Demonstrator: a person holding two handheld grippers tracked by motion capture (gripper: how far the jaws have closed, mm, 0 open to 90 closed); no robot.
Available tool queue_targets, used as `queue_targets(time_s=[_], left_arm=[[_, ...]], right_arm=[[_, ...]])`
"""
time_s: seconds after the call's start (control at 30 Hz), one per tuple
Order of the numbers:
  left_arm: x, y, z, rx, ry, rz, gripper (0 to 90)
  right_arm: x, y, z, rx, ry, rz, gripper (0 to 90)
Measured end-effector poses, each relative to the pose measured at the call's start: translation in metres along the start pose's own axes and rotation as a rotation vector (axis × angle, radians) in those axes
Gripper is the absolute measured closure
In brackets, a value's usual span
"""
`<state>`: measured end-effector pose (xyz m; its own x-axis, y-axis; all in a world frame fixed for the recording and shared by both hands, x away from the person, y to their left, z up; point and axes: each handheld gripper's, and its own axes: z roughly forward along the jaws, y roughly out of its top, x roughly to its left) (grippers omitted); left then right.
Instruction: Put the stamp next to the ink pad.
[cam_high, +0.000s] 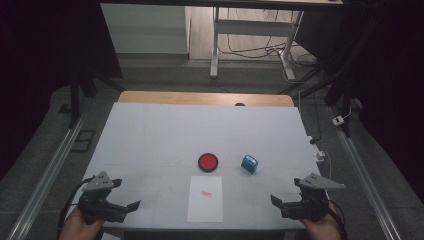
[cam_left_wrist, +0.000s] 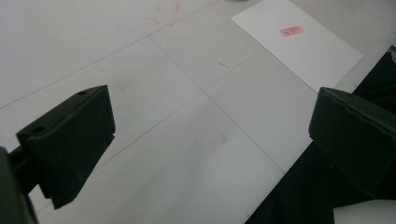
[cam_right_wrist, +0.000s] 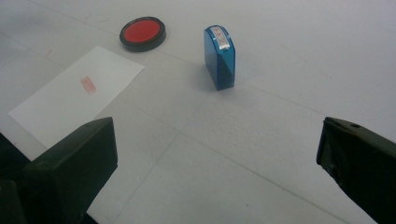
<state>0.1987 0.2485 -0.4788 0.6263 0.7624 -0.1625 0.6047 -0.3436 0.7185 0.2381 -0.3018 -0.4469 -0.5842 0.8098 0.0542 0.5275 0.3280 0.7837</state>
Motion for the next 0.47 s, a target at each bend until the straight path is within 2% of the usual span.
queue_targets(time_s=[0.23, 0.47], left_arm=[[-0.0001, -0.0003, 0.0000, 0.001, 0.000, 0.000, 0.7], [0.0005, 0.0007, 0.0005, 0.001, -0.001, -0.004, 0.6]], right_arm=[[0.0002, -0.0088, -0.0010, 0.058, -0.008, 0.005, 0.0], [-0.0010, -0.0096, -0.0009, 0.065, -0.004, 0.018, 0.0]])
